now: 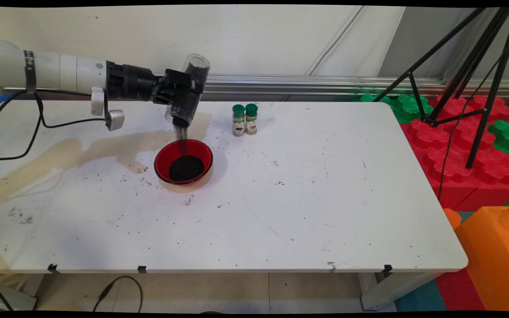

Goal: Pour the black seasoning powder in the red bowl

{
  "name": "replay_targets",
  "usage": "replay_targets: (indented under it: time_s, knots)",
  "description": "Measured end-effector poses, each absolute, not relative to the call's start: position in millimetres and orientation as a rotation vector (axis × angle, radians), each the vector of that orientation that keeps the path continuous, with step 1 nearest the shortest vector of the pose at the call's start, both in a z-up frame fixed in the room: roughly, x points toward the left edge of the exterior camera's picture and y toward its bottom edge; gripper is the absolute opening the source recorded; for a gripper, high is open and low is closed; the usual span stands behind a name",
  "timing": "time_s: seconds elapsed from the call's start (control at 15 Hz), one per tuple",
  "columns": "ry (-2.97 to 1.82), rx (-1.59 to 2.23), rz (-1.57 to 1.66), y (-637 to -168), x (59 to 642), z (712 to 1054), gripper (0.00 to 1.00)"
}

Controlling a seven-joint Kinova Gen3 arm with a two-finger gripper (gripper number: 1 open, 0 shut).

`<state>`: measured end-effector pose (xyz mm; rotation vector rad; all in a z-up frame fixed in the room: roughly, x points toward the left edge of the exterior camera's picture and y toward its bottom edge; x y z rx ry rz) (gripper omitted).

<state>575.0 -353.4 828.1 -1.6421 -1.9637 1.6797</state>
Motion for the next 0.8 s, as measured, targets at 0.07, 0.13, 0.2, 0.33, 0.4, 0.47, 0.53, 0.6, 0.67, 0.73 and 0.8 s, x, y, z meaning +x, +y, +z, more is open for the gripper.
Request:
replay_targets:
  time_s: [0.07,0.13,0.2,0.33,0.4,0.47,0.53,0.6,0.67,0.73,0.8]
  knots:
    - [-1.963,-1.643,1.680,-353.0,574.9,828.3,0.00]
    - [-1.963,-1.643,1.681,-352.7,574.8,828.4,0.00]
    - [-1.963,-1.644,1.681,-352.4,574.6,828.7,0.00]
    - [-1.963,-1.645,1.682,-352.0,574.3,829.0,0.00]
    - [-1.963,-1.645,1.682,-351.8,574.2,829.1,0.00]
    - [-1.963,-1.646,1.683,-351.5,574.1,829.3,0.00]
    - [-1.963,-1.646,1.683,-351.2,574.1,829.3,0.00]
    - [-1.963,-1.648,1.683,-350.8,573.9,829.4,0.00]
    - [-1.963,-1.649,1.683,-350.5,573.8,829.6,0.00]
    - [-1.963,-1.650,1.684,-350.1,573.7,829.7,0.00]
    - [-1.962,-1.650,1.684,-349.8,573.6,829.7,0.00]
